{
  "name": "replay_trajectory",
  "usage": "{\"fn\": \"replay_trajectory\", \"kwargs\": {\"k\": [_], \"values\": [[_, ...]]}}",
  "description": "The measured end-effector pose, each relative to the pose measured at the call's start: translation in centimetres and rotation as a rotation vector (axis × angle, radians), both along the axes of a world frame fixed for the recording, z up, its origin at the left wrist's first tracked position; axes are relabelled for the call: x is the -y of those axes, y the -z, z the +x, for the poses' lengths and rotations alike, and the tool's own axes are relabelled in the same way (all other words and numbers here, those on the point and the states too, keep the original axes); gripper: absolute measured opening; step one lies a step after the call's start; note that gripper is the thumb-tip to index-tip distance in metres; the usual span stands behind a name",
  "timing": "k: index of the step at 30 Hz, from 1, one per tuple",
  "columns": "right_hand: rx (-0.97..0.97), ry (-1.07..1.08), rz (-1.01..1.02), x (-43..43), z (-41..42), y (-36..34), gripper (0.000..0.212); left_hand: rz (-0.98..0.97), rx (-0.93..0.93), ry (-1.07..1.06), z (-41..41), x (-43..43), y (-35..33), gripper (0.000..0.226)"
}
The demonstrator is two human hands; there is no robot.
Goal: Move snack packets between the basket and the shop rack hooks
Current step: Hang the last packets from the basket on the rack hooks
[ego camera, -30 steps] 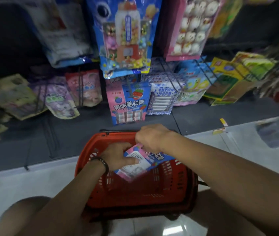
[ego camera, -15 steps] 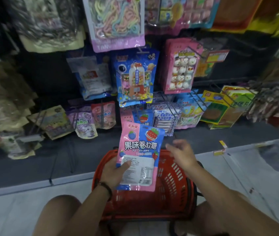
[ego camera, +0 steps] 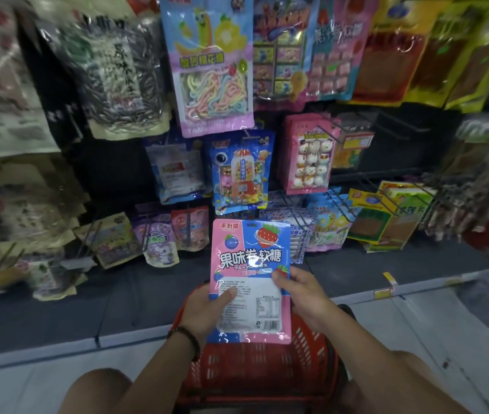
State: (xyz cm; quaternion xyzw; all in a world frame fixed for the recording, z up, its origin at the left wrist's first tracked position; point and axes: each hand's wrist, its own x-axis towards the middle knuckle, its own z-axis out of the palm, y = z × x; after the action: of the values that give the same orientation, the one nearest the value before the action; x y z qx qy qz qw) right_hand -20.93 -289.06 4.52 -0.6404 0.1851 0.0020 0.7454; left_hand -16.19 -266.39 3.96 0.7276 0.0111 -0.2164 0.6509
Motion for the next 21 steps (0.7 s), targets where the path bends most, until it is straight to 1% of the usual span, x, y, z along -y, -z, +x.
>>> {"fn": "replay_trajectory", "kwargs": {"k": [1, 2, 5, 6, 7, 8, 10, 12, 13, 14, 15, 16, 17, 19, 21], "values": [[0.009, 0.031, -0.011, -0.1, 0.1, -0.2, 0.014, 0.008, 0.02, -0.028, 0.1, 0.1, 0.1, 0.021], [0.016, 0.071, -0.029, -0.4, 0.1, -0.4, 0.011, 0.018, 0.047, -0.076, 0.1, 0.3, 0.2, 0.031], [0.082, 0.173, -0.087, -1.5, 0.3, -0.6, 0.01, 0.117, 0.147, -0.259, -0.3, 1.3, -0.3, 0.085], [0.113, 0.192, -0.137, -2.0, 0.3, -0.6, 0.01, 0.128, 0.197, -0.297, -0.5, 1.6, -0.4, 0.092], [0.151, 0.207, -0.2, -2.5, 0.2, -0.4, 0.009, 0.116, 0.244, -0.286, -0.8, 2.0, -0.8, 0.09], [0.171, 0.222, -0.294, -3.1, 0.0, -0.5, 0.008, 0.051, 0.264, -0.242, -1.0, 2.6, -1.2, 0.083], [0.23, 0.219, -0.435, -4.1, -0.6, -0.8, 0.011, -0.118, 0.206, -0.112, -1.5, 4.0, -2.3, 0.074], [0.315, 0.161, -0.536, -5.1, -1.3, -1.4, 0.018, -0.215, 0.202, -0.046, -1.9, 5.0, -2.5, 0.072], [0.38, 0.125, -0.593, -5.3, -1.5, -1.5, 0.02, -0.218, 0.247, -0.062, -1.9, 5.3, -2.7, 0.063], [0.437, 0.068, -0.653, -5.4, -1.6, -1.5, 0.021, -0.205, 0.285, -0.109, -1.7, 5.3, -2.6, 0.047], [0.472, 0.002, -0.679, -5.4, -1.7, -1.4, 0.026, -0.168, 0.315, -0.173, -1.3, 5.2, -2.5, 0.029], [0.471, -0.05, -0.676, -5.2, -1.7, -1.1, 0.031, -0.127, 0.323, -0.223, -0.8, 4.9, -2.2, 0.016], [0.444, -0.069, -0.674, -4.8, -1.6, -1.0, 0.033, -0.098, 0.324, -0.249, -0.4, 4.5, -2.1, 0.015], [0.363, 0.015, -0.673, -3.6, -1.1, -1.1, 0.034, -0.043, 0.311, -0.233, 0.3, 3.6, -1.7, 0.024], [0.281, 0.157, -0.681, -1.5, -0.2, -1.3, 0.036, -0.063, 0.264, -0.188, 0.9, 3.0, -1.6, 0.015]]}}
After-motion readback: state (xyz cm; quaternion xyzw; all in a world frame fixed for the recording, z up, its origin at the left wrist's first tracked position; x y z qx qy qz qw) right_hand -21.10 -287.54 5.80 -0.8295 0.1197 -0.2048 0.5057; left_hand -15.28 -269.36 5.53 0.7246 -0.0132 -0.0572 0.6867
